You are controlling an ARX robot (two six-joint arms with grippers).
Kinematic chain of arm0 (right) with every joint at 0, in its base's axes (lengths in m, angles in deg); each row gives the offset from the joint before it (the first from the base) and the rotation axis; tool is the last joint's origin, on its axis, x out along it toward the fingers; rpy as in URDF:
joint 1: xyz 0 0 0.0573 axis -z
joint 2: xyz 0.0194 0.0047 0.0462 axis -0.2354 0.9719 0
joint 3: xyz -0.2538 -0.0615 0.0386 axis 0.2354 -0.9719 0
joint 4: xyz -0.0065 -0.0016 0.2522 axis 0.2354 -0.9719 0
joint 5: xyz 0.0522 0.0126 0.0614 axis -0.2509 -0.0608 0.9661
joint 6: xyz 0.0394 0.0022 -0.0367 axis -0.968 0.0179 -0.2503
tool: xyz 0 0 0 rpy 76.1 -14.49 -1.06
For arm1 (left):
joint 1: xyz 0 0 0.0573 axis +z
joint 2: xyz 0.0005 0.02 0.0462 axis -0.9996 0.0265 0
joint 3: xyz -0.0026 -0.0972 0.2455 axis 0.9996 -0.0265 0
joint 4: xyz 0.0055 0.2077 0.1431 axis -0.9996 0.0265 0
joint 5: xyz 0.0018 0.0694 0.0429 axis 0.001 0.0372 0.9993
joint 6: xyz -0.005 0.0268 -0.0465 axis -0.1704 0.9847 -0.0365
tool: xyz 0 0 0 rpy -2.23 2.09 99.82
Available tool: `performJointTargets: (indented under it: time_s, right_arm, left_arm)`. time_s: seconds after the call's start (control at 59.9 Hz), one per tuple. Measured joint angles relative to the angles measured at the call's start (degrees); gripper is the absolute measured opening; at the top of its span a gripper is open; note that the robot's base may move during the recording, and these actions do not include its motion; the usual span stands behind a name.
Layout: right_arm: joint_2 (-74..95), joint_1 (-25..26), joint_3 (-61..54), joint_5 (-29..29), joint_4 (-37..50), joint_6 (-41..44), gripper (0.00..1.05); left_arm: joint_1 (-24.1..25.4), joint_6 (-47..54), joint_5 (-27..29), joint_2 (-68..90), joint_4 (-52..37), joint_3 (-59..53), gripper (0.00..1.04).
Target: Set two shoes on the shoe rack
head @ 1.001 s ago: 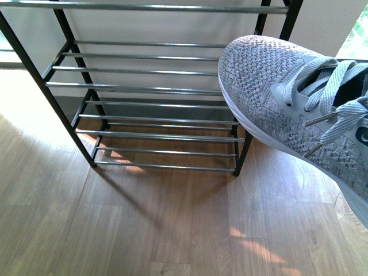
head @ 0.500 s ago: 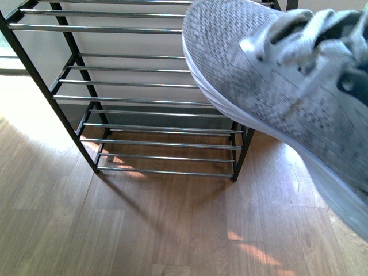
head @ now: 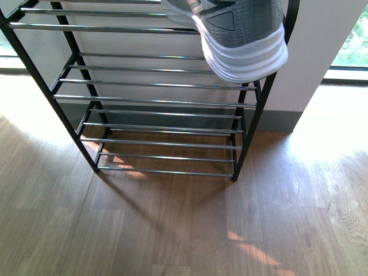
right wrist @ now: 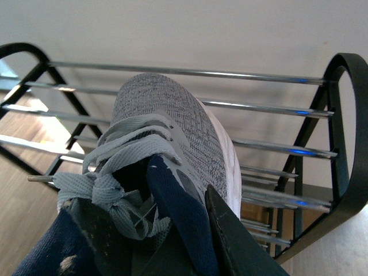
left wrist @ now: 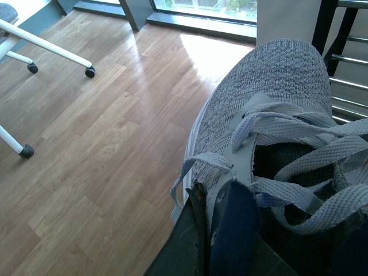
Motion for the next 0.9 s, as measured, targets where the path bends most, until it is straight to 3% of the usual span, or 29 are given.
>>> performJointTargets:
  time_s: [0.133, 0.55, 0.817, 0.901]
  right_arm:
    - [7.9, 3.7, 7.3, -3.7, -1.4, -4.9, 0.01]
    - [14.5, 6.4, 18.0, -10.9, -7.6, -11.8, 0.01]
    - [15.6, 6.4, 19.9, -9.9, -8.1, -13.7, 0.01]
    - [15.6, 6.3, 19.6, -9.2, -6.3, -13.7, 0.12]
  left_arm:
    - [0.0, 0.0, 0.0, 0.0, 0.0, 0.0, 0.02]
    - [0.0, 0.0, 0.0, 0.0, 0.0, 0.0, 0.02]
    - [0.0, 0.0, 0.0, 0.0, 0.0, 0.0, 0.02]
    - [0.0, 0.0, 0.0, 0.0, 0.0, 0.0, 0.02]
